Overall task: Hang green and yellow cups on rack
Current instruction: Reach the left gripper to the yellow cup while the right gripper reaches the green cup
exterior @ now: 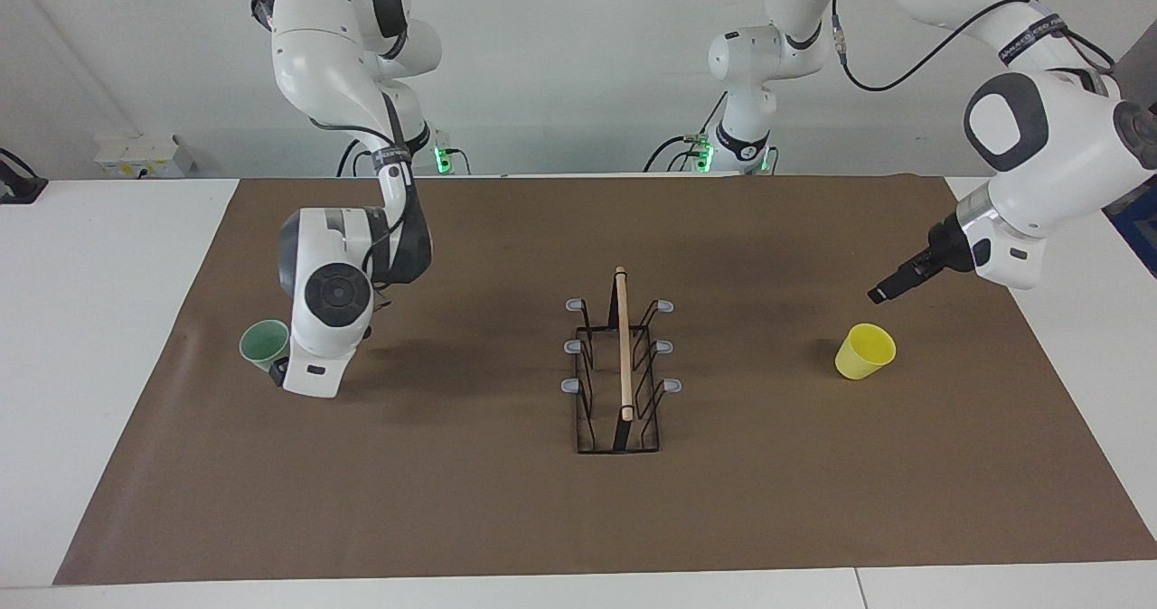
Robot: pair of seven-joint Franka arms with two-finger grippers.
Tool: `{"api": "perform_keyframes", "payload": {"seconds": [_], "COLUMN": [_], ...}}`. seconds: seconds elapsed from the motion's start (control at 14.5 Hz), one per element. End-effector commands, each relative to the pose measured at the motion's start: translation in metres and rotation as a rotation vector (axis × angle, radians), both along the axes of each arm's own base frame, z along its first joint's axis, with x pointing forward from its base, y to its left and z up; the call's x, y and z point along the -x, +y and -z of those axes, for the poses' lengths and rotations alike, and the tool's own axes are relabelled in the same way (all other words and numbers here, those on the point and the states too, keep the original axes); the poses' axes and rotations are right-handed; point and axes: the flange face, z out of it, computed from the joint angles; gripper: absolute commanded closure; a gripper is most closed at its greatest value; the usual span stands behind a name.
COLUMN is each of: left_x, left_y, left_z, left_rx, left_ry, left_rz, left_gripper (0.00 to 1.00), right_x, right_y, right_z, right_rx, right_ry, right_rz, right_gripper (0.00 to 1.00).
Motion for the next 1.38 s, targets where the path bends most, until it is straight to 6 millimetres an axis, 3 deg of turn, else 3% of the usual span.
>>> {"api": "perform_keyframes", "payload": {"seconds": [0.0, 0.14, 0.34, 0.55, 0.62, 0.69, 0.76, 0.89, 0.96, 1.31], "left_x": [-0.038, -0.059, -0.067, -0.072, -0.068, -0.062, -0.056, -0.050, -0.038, 0.005], "left_y": [0.026, 0.042, 0.093, 0.106, 0.125, 0.158, 0.161, 0.153, 0.153, 0.146], "left_z": [0.025, 0.044, 0.060, 0.081, 0.090, 0.113, 0.134, 0.154, 0.168, 0.190], "left_rx": [0.017, 0.029, 0.121, 0.126, 0.144, 0.218, 0.244, 0.266, 0.261, 0.268], "left_ry": [0.048, 0.072, 0.089, 0.091, 0.113, 0.157, 0.191, 0.205, 0.228, 0.317], "left_rz": [-0.290, -0.481, -0.785, -0.871, -0.905, -0.976, -1.006, -1.040, -1.061, -1.060], "left_gripper": [0.00, 0.00, 0.00, 0.00, 0.00, 0.00, 0.00, 0.00, 0.00, 0.00], "right_x": [0.015, 0.030, 0.043, 0.053, 0.060, 0.068, 0.073, 0.073, 0.073, 0.072], "right_y": [0.006, 0.009, 0.024, 0.020, 0.018, 0.011, 0.010, 0.008, 0.004, -0.016], "right_z": [0.024, 0.043, 0.065, 0.077, 0.084, 0.093, 0.101, 0.101, 0.102, 0.105], "right_rx": [0.143, 0.214, 0.375, 0.472, 0.505, 0.559, 0.583, 0.605, 0.606, 0.645], "right_ry": [0.192, 0.279, 0.352, 0.351, 0.333, 0.315, 0.325, 0.326, 0.322, 0.306], "right_rz": [-0.298, -0.415, -0.548, -0.555, -0.544, -0.537, -0.554, -0.561, -0.549, -0.562], "right_gripper": [0.00, 0.00, 0.00, 0.00, 0.00, 0.00, 0.00, 0.00, 0.00, 0.00]}}
